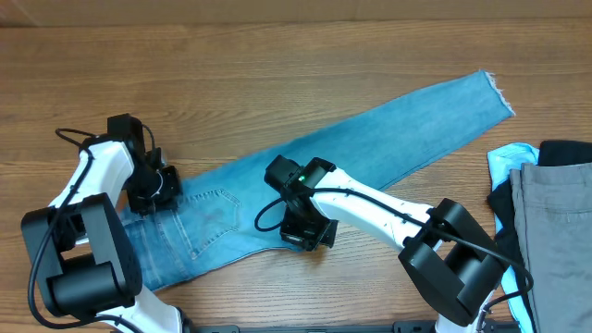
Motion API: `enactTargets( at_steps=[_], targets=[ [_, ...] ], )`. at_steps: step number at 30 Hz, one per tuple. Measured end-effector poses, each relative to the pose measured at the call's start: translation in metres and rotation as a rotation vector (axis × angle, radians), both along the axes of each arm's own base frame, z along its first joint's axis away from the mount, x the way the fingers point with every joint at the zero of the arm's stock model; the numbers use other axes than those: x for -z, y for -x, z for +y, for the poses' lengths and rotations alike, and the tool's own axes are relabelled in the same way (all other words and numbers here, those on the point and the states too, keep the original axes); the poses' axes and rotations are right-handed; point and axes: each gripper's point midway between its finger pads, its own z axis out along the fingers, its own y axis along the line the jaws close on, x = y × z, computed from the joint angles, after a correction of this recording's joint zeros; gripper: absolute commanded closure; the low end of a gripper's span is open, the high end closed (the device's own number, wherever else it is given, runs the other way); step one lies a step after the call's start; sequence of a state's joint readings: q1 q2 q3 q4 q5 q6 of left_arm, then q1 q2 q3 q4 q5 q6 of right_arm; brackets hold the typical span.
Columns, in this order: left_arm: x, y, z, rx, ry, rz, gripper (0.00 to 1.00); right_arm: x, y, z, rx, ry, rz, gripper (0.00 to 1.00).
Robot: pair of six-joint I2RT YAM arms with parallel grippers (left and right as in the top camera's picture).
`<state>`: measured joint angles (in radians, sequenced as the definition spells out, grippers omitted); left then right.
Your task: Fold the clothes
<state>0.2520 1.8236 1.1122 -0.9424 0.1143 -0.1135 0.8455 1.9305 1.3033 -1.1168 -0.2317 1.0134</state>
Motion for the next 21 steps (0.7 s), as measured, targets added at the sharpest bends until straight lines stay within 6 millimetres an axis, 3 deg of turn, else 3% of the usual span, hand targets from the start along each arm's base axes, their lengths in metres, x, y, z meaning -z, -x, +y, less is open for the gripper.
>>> enactTargets(
  at_steps=[1,4,7,9,13,15,16,17,19,21],
  targets=[
    [0.000,0.000,0.002,-0.011,-0.002,0.000,0.96,0.000,0.000,-0.005,0.001,0.023,-0.003,0.79],
    [0.001,0.000,0.015,-0.041,-0.034,-0.004,0.96,0.000,0.001,-0.028,0.012,0.127,-0.002,0.75],
    [0.001,0.002,0.020,-0.048,-0.054,0.003,0.96,-0.004,-0.004,-0.058,0.041,0.215,0.020,0.86],
    [0.000,0.003,0.020,-0.048,-0.053,0.008,0.96,-0.004,-0.013,-0.062,0.040,0.196,0.010,0.88],
    [-0.019,0.002,0.017,-0.038,-0.023,0.040,0.87,-0.028,-0.043,-0.039,-0.068,-0.030,-0.133,0.90],
    [-0.037,-0.011,0.012,-0.020,0.018,0.006,0.82,-0.049,-0.053,-0.025,-0.101,-0.136,-0.218,0.93],
    [-0.048,-0.021,0.008,-0.009,0.049,-0.029,0.81,-0.070,-0.061,-0.012,-0.121,-0.225,-0.292,0.92],
    [-0.062,-0.031,0.000,0.008,0.099,-0.078,0.83,-0.076,-0.062,-0.009,-0.129,-0.248,-0.309,0.92],
    [-0.077,-0.037,-0.021,0.043,0.183,-0.126,0.87,-0.080,-0.072,0.004,-0.142,-0.306,-0.352,0.92],
    [-0.081,-0.035,-0.040,0.076,0.228,-0.123,0.88,-0.071,-0.076,0.010,-0.127,-0.316,-0.350,0.93]
  ],
)
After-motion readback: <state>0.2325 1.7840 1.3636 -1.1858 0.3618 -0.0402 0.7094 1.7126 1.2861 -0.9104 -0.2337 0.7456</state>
